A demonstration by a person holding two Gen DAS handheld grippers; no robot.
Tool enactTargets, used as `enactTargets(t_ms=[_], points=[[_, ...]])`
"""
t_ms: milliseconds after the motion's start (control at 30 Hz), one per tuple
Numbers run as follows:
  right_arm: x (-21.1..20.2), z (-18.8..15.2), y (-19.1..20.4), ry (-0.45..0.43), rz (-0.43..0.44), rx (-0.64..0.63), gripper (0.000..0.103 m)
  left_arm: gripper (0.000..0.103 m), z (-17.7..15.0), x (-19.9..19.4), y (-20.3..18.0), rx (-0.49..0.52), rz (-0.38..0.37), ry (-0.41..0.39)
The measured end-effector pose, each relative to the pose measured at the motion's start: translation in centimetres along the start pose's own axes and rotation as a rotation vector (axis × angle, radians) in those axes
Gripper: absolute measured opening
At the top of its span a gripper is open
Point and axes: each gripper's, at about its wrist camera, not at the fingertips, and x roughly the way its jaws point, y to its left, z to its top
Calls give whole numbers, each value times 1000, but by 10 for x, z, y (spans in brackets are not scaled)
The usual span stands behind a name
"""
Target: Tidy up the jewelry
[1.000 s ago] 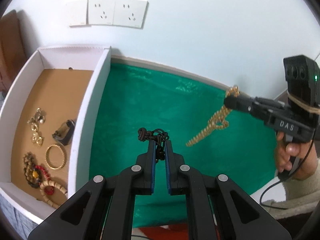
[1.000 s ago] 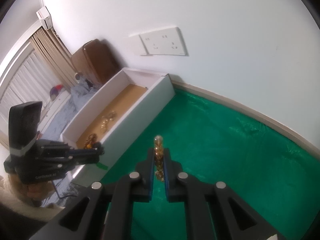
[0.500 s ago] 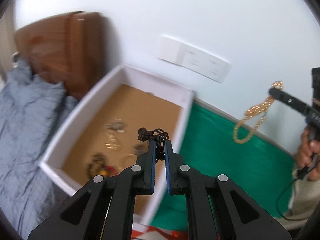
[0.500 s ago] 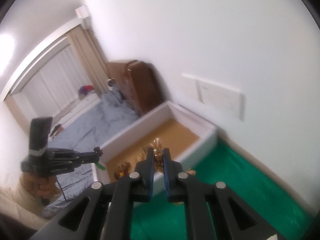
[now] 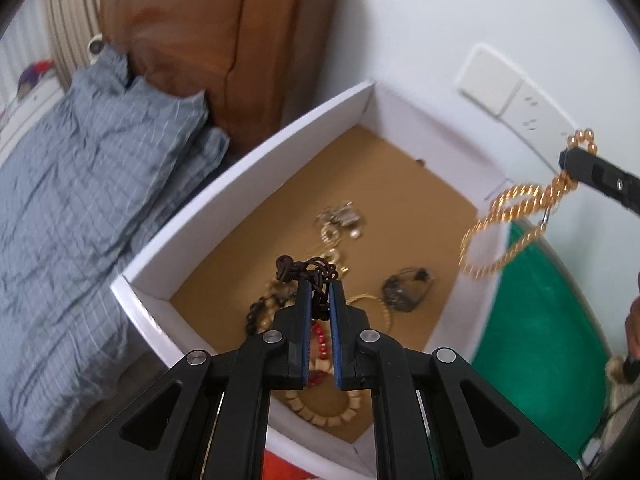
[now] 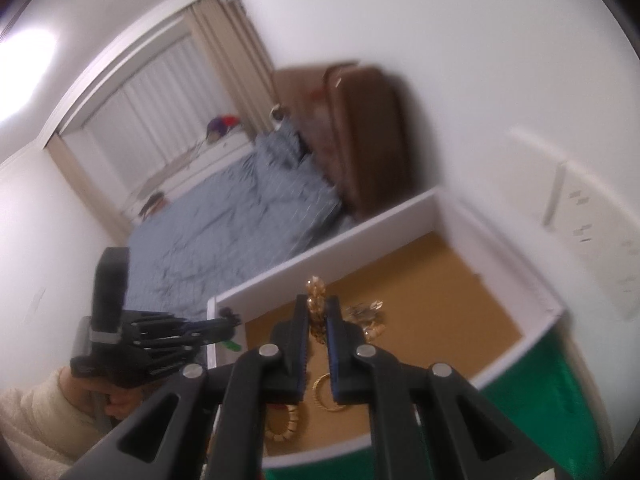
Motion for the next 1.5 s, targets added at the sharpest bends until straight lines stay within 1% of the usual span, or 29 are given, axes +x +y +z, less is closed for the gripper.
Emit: enactTargets(t_ms=[67, 200, 367, 400, 433, 467, 500, 533, 567, 600, 633, 700, 767, 833, 900, 967, 1033, 1100, 1133, 1167, 1200, 1233, 1300, 1400, 1500], points=[[21, -3, 5, 32, -7, -9, 8, 6, 1, 14, 5, -10, 0, 14], [61, -18, 12, 133, -9, -18, 8, 7, 4, 32, 8, -15, 6, 28], [92, -37, 16, 223, -23, -33, 10, 8, 2, 33, 3, -8, 5, 13], [94, -39, 16, 225, -28, -35, 10, 12, 1, 31, 1, -8, 11, 6], [95, -39, 17, 224, -34, -33, 11, 16, 1, 29, 0, -7, 18, 0], [95, -38, 17, 216, -40, -29, 14, 31, 0, 24, -1, -7, 23, -9], [90, -38, 17, 198, -56, -22, 27, 46, -1, 18, -3, -6, 28, -25], [88, -35, 15, 184, -68, -18, 43, 51, -3, 11, -5, -2, 38, -48], [81, -32, 14, 164, -86, -15, 48, 59, -4, 5, -7, 6, 51, -68], [75, -29, 15, 144, -104, -14, 53, 66, -5, -1, -10, 15, 63, -82], [66, -28, 15, 129, -117, -15, 53, 70, -6, -8, -14, 27, 84, -98], [55, -24, 16, 115, -140, -15, 53, 90, -11, -22, -22, 43, 135, -129], [40, -25, 18, 103, -168, -13, 55, 101, -16, -36, -31, 50, 196, -165], [28, -28, 19, 102, -192, -16, 58, 101, -22, -47, -39, 53, 245, -189], [18, -35, 23, 99, -218, -27, 58, 101, -28, -55, -44, 46, 279, -177], [9, -41, 26, 91, -239, -38, 58, 101, -35, -64, -45, 13, 317, -171], [3, -47, 31, 81, -257, -41, 58, 101, -41, -71, -44, -27, 337, -158], [-2, -54, 34, 76, -279, -38, 59, 101, -46, -75, -42, -59, 333, -121], [-5, -58, 36, 80, -286, -36, 61, 101, -49, -76, -41, -68, 323, -103], [-7, -61, 37, 85, -288, -34, 64, 101, -51, -76, -41, -80, 312, -84], [-8, -65, 39, 90, -288, -35, 71, 101, -55, -79, -40, -99, 300, -68], [-9, -67, 42, 95, -291, -38, 74, 101, -59, -82, -40, -115, 292, -68], [-11, -70, 48, 108, -300, -50, 74, 101, -65, -87, -42, -136, 285, -75], [-12, -72, 56, 120, -298, -66, 74, 101, -68, -93, -47, -146, 301, -80], [-13, -71, 61, 127, -308, -78, 74, 101, -68, -101, -50, -152, 323, -106]])
